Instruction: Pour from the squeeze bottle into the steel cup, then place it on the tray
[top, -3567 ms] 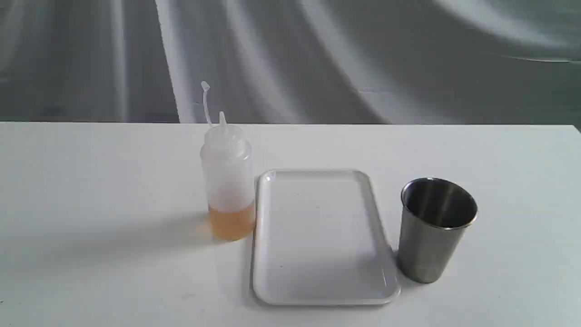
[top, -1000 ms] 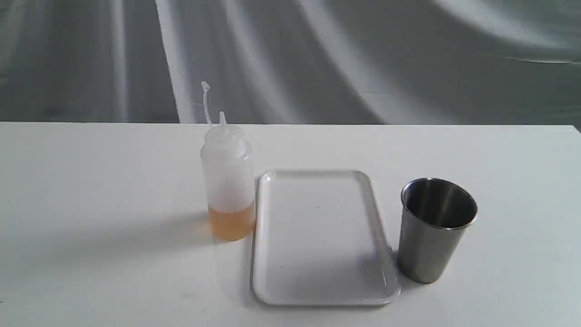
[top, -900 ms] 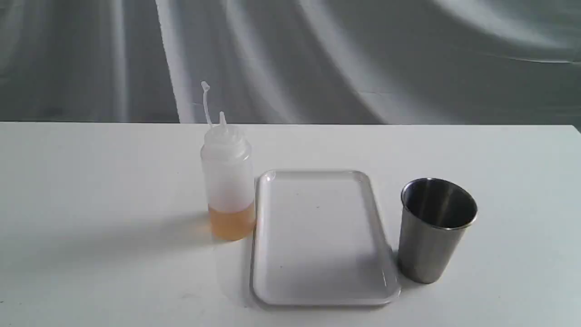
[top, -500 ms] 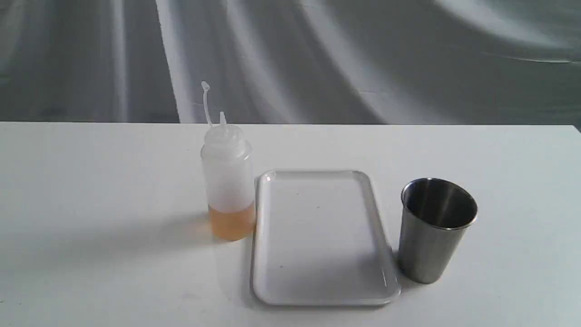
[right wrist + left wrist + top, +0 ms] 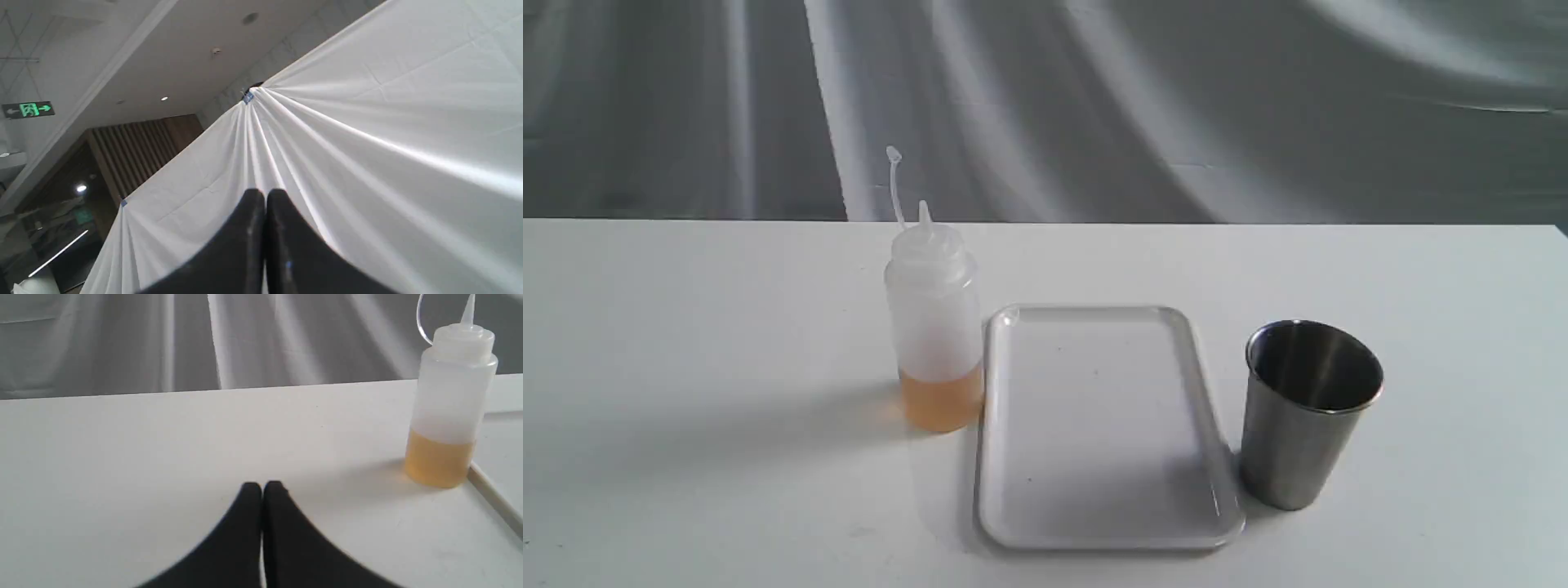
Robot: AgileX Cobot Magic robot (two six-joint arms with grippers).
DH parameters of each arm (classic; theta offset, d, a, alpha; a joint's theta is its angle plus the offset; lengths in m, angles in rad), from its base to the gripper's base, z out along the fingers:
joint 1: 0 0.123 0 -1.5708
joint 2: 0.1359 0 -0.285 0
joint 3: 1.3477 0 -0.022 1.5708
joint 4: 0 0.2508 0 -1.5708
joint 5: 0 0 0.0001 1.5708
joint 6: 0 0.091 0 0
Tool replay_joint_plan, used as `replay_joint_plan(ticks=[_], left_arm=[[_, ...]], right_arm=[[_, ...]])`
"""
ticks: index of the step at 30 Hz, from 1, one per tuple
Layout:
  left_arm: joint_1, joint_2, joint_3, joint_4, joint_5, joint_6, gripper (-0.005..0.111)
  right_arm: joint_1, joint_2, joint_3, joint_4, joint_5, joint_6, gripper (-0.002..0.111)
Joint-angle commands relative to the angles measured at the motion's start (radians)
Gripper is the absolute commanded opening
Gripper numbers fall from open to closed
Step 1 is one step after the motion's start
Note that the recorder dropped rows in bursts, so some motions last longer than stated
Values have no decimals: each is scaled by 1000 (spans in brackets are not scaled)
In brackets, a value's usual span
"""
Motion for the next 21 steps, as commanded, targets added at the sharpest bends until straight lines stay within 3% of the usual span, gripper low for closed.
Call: replay_joint_plan(ticks=[1,6,9,15,21], left_arm=[[2,-3,4,-1,-8,-4,0],[2,-3,4,-1,-8,-4,0],[2,-3,4,-1,-8,-4,0],[2,-3,4,-1,-8,-4,0],[2,-3,4,-1,-8,-4,0]], right_arm=[[-5,34,-7,13,34,68,0],[-1,86,-7,-17,32,98,0],[37,116,-7,-17,34,8,0],[199,176,-7,126,103,-432,0],[357,253,-7,557,285,-988,0]])
